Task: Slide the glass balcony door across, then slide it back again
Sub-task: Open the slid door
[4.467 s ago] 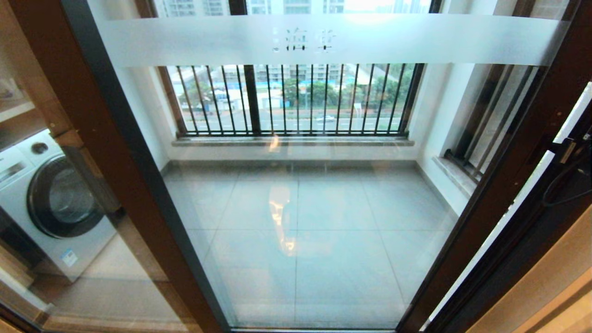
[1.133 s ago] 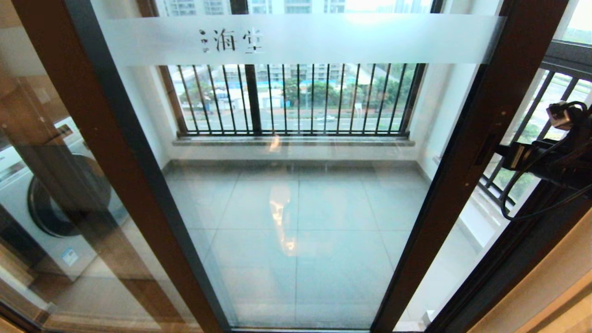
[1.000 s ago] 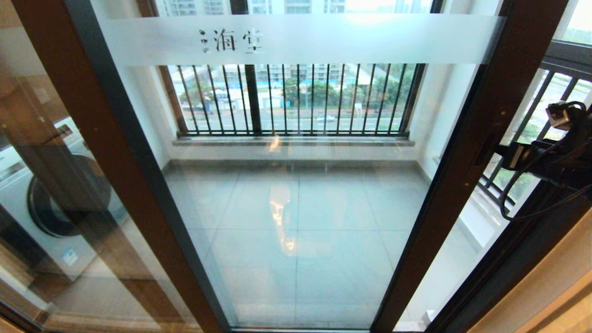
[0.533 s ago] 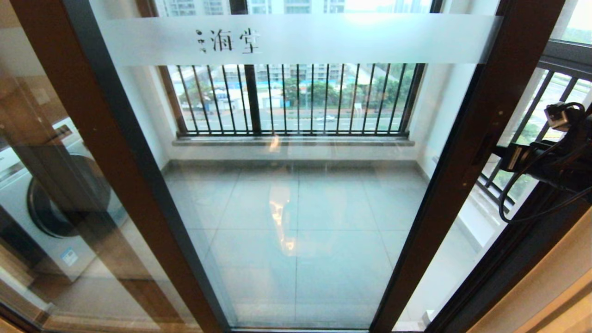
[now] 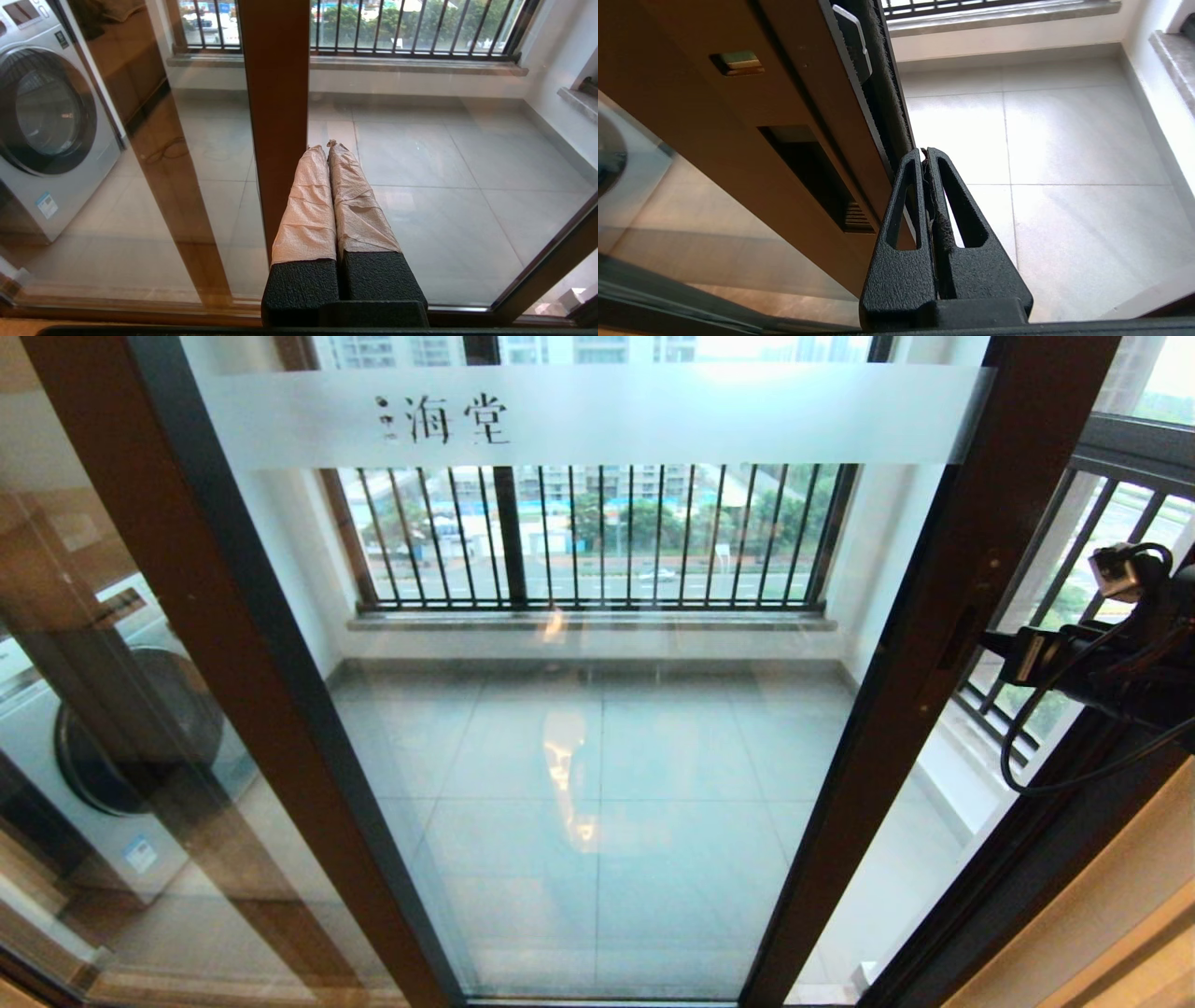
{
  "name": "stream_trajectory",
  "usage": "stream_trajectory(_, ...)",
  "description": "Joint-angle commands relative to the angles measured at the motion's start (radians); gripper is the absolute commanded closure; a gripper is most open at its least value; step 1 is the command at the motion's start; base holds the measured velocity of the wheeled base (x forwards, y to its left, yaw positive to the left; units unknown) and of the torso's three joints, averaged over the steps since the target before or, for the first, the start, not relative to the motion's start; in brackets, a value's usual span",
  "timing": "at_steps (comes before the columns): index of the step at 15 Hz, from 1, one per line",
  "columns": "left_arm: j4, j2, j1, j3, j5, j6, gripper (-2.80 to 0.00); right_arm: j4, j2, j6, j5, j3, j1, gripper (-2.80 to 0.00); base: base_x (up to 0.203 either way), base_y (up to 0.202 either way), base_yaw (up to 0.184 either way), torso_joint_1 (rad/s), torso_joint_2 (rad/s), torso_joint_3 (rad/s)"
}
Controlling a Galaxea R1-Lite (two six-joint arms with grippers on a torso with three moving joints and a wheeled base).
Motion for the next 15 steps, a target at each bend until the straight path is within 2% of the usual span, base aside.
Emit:
stream_trajectory(1, -0.001, 0.001, 0.002, 0.034, 0.000, 0.000, 0.00, -0.005, -0.006, 0.000, 0.002, 0.008, 0.007, 0.00, 0.000, 0.000, 0.000, 0.000, 0.00, 0.000)
stream_trajectory(5, -0.001, 0.001, 0.001, 0.034, 0.000, 0.000, 0.00, -0.005, -0.008, 0.000, -0.001, 0.010, 0.017, 0.00, 0.000, 0.000, 0.000, 0.000, 0.00, 0.000)
stream_trajectory(9, 0.000, 0.001, 0.001, 0.034, 0.000, 0.000, 0.00, -0.012, -0.016, -0.003, -0.074, 0.030, 0.073, 0.00, 0.000, 0.000, 0.000, 0.000, 0.00, 0.000)
stream_trajectory(15, 0.000, 0.001, 0.002, 0.034, 0.000, 0.000, 0.00, -0.025, -0.019, -0.002, -0.079, 0.037, 0.086, 0.00, 0.000, 0.000, 0.000, 0.000, 0.00, 0.000)
